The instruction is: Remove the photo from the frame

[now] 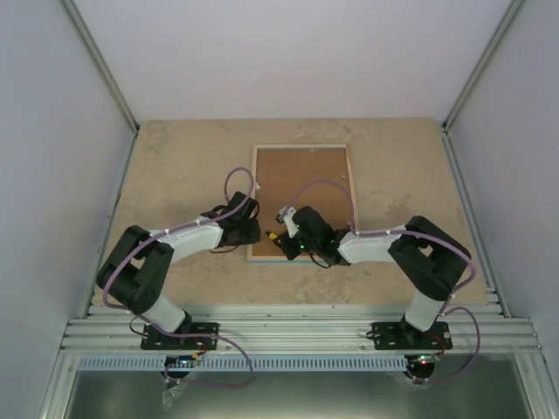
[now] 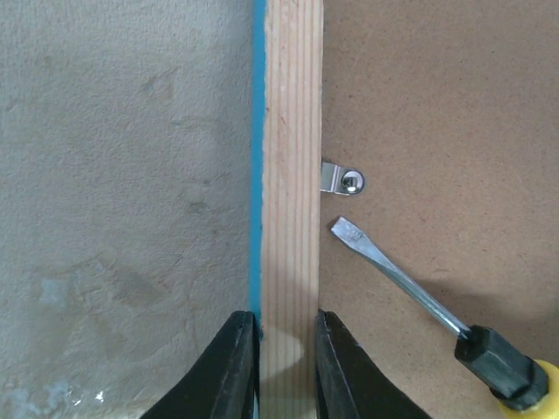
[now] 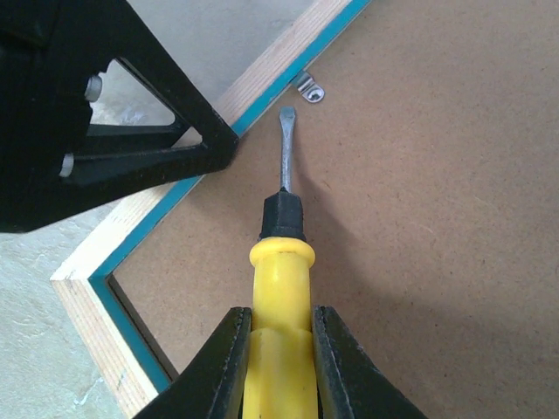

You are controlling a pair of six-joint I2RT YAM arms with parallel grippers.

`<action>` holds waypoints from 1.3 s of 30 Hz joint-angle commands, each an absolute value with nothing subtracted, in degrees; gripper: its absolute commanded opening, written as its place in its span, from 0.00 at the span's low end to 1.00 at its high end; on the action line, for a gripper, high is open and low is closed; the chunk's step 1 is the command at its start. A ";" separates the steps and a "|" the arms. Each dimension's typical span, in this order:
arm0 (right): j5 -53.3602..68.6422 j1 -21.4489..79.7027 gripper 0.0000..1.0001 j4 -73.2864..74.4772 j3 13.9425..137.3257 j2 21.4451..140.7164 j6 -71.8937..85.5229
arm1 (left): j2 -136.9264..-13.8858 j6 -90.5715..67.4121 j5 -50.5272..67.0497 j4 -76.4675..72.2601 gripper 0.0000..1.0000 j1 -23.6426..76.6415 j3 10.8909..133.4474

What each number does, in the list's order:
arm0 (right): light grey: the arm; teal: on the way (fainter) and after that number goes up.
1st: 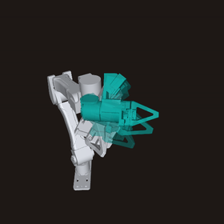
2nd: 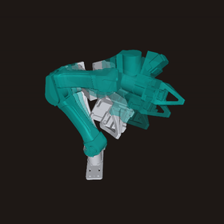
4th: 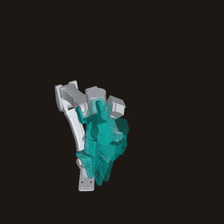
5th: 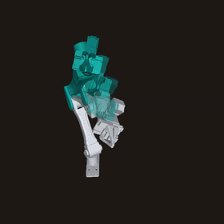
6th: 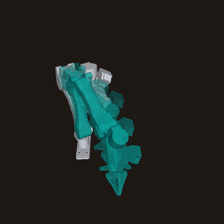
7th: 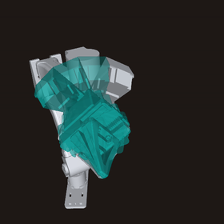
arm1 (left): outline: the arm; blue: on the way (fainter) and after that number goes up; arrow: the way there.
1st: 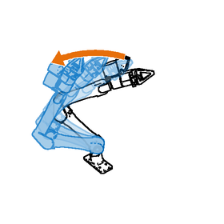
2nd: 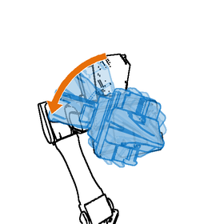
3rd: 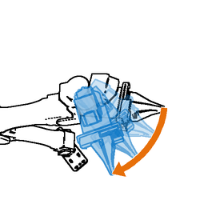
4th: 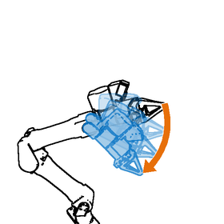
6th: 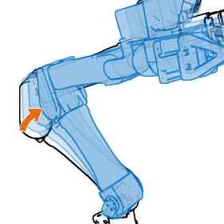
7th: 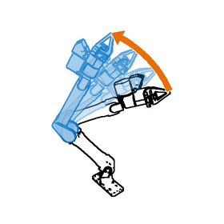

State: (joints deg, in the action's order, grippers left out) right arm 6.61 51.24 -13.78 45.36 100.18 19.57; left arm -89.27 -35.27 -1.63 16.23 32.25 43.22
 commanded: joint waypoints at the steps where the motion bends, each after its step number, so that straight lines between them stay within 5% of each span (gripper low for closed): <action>1: 5.24 51.50 0.00 -13.83 47.00 101.64 21.24 | -89.48 -37.60 1.49 15.89 0.02 33.43 42.57; 39: -10.47 56.35 0.00 -31.71 41.68 103.98 40.31 | -84.63 -54.05 10.20 -4.41 0.00 40.87 29.53</action>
